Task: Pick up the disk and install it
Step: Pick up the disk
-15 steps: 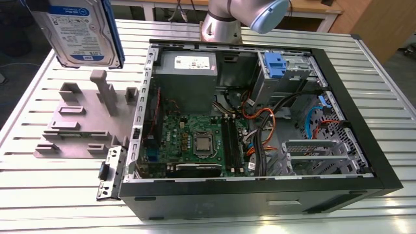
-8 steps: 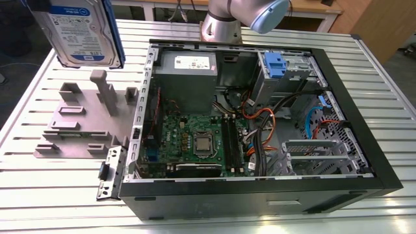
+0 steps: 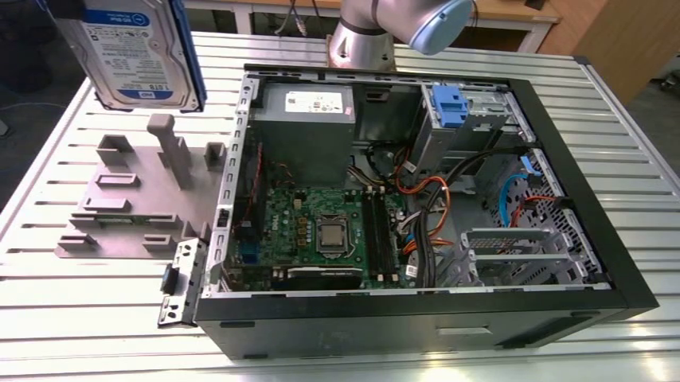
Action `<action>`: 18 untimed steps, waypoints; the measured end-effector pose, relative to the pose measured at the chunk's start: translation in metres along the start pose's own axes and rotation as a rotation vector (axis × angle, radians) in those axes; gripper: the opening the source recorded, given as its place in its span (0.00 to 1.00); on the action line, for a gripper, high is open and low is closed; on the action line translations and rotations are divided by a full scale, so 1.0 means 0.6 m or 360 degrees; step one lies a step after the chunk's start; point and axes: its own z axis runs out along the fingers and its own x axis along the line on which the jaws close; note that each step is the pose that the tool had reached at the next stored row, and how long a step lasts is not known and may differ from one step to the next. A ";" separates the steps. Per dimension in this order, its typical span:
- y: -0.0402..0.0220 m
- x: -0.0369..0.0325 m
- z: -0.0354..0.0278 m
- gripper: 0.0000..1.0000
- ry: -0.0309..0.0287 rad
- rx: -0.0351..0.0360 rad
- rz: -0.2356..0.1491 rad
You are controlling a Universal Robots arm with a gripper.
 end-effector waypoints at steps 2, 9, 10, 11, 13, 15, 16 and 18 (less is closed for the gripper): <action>-0.001 0.000 0.000 0.36 0.00000 0.0000 0.0000; -0.005 0.000 0.000 0.36 0.00001 0.0000 0.0000; -0.006 0.000 0.000 0.36 0.00001 0.0000 0.0000; -0.007 0.000 0.000 0.36 0.00000 0.0000 0.0000; -0.008 0.000 0.000 0.36 0.00000 0.0000 0.0000; -0.010 0.000 0.000 0.36 0.00000 0.0000 0.0000; -0.011 0.000 0.000 0.36 0.00000 0.0000 0.0000; -0.012 0.000 0.000 0.36 0.00000 0.0000 0.0000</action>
